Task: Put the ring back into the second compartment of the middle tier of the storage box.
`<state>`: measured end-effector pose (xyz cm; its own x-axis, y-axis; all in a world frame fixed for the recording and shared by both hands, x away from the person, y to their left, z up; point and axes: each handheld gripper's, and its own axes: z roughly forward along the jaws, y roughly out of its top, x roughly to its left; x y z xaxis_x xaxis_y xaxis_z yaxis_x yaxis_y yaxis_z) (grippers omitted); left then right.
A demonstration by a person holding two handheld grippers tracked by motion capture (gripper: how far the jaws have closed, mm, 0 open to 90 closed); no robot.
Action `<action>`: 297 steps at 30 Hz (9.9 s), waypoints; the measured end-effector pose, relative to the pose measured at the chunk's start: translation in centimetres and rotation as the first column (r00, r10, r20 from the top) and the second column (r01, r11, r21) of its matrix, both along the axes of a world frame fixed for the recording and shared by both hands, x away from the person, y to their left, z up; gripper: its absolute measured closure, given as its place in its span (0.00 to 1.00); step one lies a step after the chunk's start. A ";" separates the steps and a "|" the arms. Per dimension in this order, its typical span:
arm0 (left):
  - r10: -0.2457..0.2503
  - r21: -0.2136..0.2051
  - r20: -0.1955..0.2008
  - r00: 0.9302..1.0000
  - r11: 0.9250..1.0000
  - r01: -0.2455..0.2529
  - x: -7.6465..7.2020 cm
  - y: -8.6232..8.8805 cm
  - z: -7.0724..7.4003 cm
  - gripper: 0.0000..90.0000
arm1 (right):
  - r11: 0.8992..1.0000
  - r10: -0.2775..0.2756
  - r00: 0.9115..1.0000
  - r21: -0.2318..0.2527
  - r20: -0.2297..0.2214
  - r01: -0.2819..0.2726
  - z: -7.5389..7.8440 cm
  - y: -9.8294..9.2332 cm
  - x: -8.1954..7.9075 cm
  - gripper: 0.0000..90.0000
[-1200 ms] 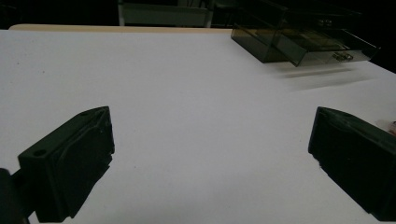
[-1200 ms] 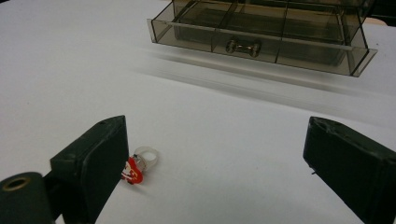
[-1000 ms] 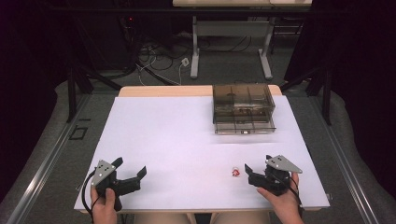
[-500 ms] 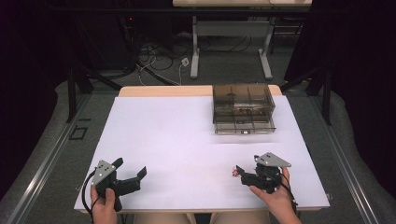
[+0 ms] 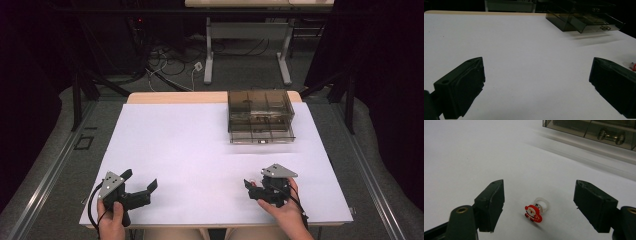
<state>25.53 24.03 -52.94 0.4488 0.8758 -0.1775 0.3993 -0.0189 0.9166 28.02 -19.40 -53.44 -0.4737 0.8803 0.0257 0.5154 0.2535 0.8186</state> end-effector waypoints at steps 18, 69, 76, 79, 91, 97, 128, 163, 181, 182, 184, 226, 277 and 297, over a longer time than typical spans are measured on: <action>-0.010 -0.005 -0.004 1.000 1.000 0.010 0.0 0.1 0.0 0.00 | 0.993 -0.108 0.993 0.033 -0.044 0.109 -0.6 1.2 -0.1 0.35; -0.027 0.005 -0.015 1.000 1.000 0.027 0.0 0.0 -0.1 0.00 | 0.974 -0.225 0.972 0.010 -0.068 0.226 -2.8 2.3 -0.4 0.62; -0.027 0.004 -0.016 1.000 1.000 0.027 0.0 0.0 -0.1 0.00 | 0.972 -0.234 0.969 -0.001 -0.074 0.234 -3.1 2.5 -0.5 0.64; -0.027 0.006 -0.016 1.000 1.000 0.027 0.0 -0.1 -0.1 0.00 | 0.972 -0.234 0.969 -0.003 -0.075 0.235 -3.2 2.5 -0.5 0.65; -0.029 0.008 -0.019 0.999 1.000 0.029 0.1 -0.1 -0.1 0.00 | 0.967 -0.255 0.966 -0.038 -0.043 0.254 -3.4 2.8 -0.7 0.71; -0.028 0.009 -0.020 0.999 1.000 0.028 0.1 -0.1 -0.2 0.00 | 0.967 -0.253 0.966 -0.038 -0.041 0.252 -3.5 2.9 -0.8 0.74; -0.029 0.008 -0.021 0.999 1.000 0.030 0.1 0.0 -0.2 0.00 | 0.969 -0.247 0.969 -0.021 -0.017 0.246 -3.3 2.7 -0.9 0.76; -0.032 0.010 -0.023 0.999 0.999 0.032 0.1 -0.1 -0.2 0.00 | 0.955 -0.296 0.955 0.008 0.007 0.296 -1.9 0.9 -0.2 0.77; -0.035 0.008 -0.026 0.999 0.999 0.035 0.2 -0.1 -0.2 0.00 | 0.945 -0.326 0.945 0.021 -0.014 0.326 -0.5 -1.1 1.3 0.76; -0.035 0.008 -0.026 0.999 0.999 0.035 0.2 -0.1 -0.2 0.00 | 0.947 -0.321 0.947 0.022 -0.012 0.321 -0.4 -1.2 1.4 0.76; -0.035 0.008 -0.027 0.999 0.999 0.036 0.2 -0.1 -0.3 0.00 | 0.944 -0.328 0.945 0.020 -0.020 0.328 -0.3 -1.3 1.6 0.76; -0.035 0.007 -0.028 0.999 0.999 0.035 0.2 0.0 -0.2 0.00 | 0.959 -0.284 0.956 -0.010 -0.074 0.284 5.0 -2.4 7.3 0.76; -0.032 0.004 -0.020 0.999 0.999 0.032 0.3 -0.1 -0.3 0.00 | 0.945 -0.327 0.942 -0.009 -0.074 0.328 8.8 -2.5 13.7 0.76; -0.036 0.004 -0.021 0.999 0.999 0.036 0.3 -0.1 -0.4 0.00 | 0.949 -0.316 0.945 -0.020 -0.085 0.315 7.3 -2.1 15.4 0.76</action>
